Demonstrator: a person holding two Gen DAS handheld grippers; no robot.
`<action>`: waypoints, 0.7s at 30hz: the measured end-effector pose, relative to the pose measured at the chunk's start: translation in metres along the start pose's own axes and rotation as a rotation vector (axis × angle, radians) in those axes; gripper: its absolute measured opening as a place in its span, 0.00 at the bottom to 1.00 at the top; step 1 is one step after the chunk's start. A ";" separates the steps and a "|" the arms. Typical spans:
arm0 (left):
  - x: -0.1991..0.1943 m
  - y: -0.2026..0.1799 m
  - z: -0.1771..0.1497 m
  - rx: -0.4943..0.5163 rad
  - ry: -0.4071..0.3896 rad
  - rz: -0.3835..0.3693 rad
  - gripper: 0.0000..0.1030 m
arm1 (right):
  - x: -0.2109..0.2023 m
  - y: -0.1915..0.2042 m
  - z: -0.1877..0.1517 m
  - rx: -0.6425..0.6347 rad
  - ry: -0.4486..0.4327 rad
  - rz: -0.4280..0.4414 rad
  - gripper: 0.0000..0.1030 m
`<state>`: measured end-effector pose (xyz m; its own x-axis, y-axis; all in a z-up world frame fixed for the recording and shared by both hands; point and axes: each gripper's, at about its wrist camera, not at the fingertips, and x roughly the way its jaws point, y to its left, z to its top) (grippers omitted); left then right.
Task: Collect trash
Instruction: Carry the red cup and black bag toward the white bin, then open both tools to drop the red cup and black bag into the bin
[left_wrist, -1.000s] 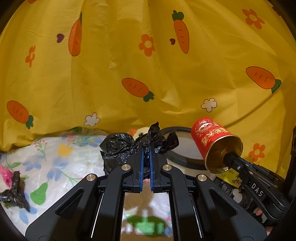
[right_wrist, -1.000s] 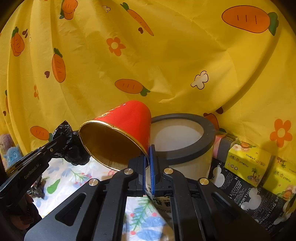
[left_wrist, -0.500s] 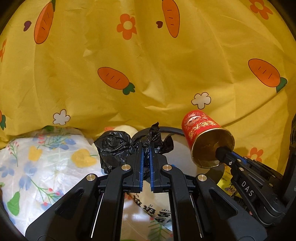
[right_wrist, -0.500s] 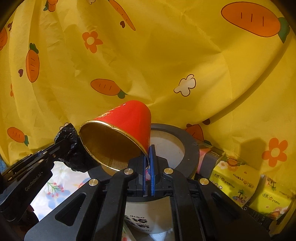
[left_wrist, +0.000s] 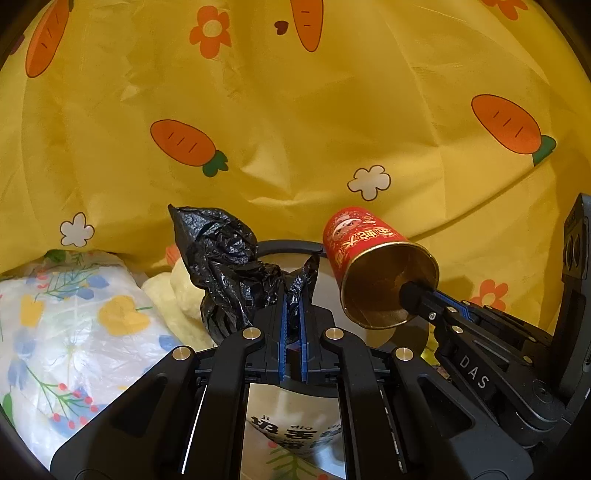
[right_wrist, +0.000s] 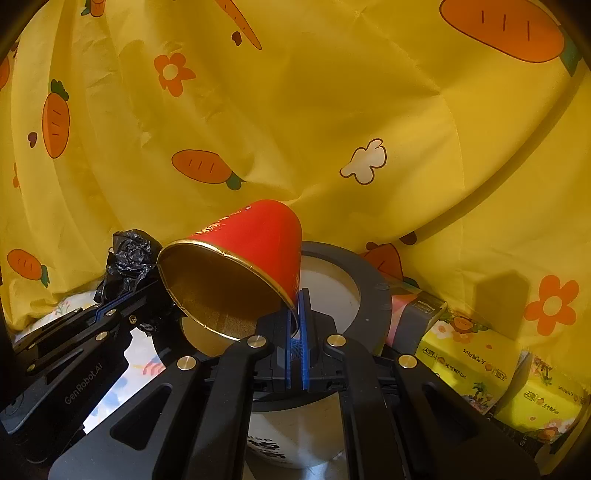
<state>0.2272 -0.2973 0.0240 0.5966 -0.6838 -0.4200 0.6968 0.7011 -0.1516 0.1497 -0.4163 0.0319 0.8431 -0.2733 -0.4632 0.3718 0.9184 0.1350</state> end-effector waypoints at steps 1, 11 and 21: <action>0.001 0.000 -0.001 0.001 0.004 -0.008 0.05 | 0.001 0.000 0.000 0.000 0.001 0.000 0.05; 0.006 0.006 -0.009 -0.017 0.019 -0.049 0.22 | 0.005 0.000 -0.001 0.002 0.007 0.002 0.05; 0.003 0.017 -0.011 -0.073 -0.005 -0.117 0.59 | 0.014 -0.005 -0.002 0.011 0.014 -0.009 0.07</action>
<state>0.2361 -0.2852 0.0108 0.5152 -0.7624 -0.3915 0.7308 0.6294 -0.2642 0.1586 -0.4238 0.0231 0.8340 -0.2773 -0.4770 0.3836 0.9128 0.1402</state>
